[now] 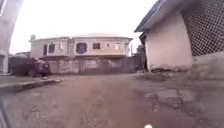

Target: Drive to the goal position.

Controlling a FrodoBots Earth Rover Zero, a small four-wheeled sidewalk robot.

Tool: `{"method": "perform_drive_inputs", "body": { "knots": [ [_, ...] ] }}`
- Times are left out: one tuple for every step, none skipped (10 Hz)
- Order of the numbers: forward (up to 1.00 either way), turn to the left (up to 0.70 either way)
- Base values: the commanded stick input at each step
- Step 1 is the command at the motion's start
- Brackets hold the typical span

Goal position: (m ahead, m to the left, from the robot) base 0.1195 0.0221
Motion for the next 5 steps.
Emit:
{"method": "perform_drive_inputs", "body": {
  "knots": [
    [0.70, 0.00],
    [0.70, 0.00],
    [0.70, 0.00],
    [0.70, 0.00],
    [0.70, 0.00]
  ]
}}
